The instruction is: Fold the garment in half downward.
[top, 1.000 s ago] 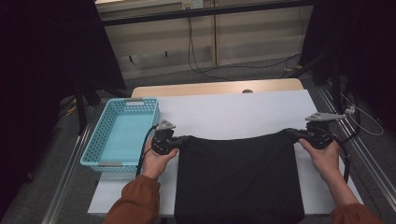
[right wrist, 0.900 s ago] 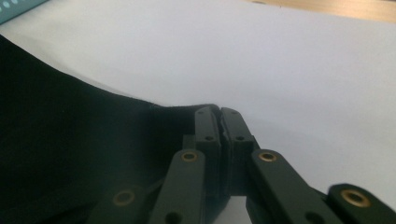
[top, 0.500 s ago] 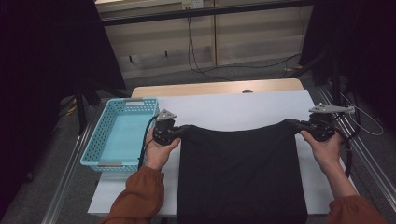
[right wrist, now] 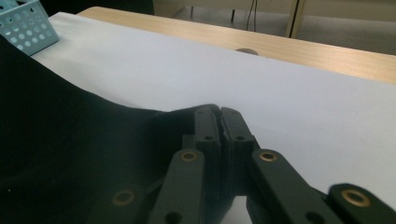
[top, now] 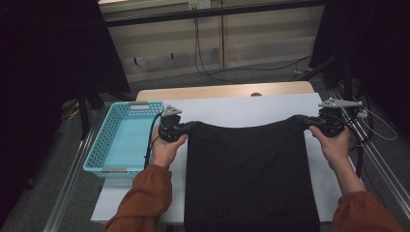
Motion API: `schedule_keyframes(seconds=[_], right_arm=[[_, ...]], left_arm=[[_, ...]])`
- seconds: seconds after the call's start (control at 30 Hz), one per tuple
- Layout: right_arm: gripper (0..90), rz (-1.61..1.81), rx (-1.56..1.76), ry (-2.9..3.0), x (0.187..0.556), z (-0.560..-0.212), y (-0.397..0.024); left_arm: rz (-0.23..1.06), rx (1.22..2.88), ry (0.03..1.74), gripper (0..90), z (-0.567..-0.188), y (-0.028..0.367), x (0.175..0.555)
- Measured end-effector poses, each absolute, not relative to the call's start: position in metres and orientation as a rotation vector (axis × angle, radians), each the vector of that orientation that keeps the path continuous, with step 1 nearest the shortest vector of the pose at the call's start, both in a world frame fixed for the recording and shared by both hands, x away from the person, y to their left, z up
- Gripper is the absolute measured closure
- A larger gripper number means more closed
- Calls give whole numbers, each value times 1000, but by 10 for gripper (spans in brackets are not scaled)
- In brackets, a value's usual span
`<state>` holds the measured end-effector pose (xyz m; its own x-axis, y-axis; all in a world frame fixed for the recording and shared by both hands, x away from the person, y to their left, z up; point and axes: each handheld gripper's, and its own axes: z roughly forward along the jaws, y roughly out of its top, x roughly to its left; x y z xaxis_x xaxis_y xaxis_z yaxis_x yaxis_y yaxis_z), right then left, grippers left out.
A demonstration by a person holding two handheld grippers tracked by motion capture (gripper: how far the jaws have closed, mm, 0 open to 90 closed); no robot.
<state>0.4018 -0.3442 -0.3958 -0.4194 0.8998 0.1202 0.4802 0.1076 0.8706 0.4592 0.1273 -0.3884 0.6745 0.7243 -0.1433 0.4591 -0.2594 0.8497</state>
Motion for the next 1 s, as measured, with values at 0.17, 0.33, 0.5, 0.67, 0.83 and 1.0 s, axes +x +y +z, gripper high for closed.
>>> schedule_keyframes(seconds=[0.17, 0.33, 0.5, 0.67, 0.83, 1.0], right_arm=[[876, 1271, 1343, 1922, 408, -392, -345], [875, 1260, 1338, 1908, 416, -389, -345], [875, 1256, 1341, 1893, 422, -386, -344], [875, 1249, 1338, 1890, 430, -385, -344], [875, 1242, 1336, 1891, 438, -383, -343], [875, 1250, 1339, 1881, 448, -381, -341]], left_arm=[[361, 1886, 927, 870, -384, 126, 465], [382, 1881, 939, 870, -381, 122, 472], [389, 1876, 946, 870, -377, 118, 480], [405, 1876, 946, 870, -372, 118, 487], [417, 1872, 959, 870, -372, 119, 494], [422, 1871, 958, 870, -370, 115, 499]])
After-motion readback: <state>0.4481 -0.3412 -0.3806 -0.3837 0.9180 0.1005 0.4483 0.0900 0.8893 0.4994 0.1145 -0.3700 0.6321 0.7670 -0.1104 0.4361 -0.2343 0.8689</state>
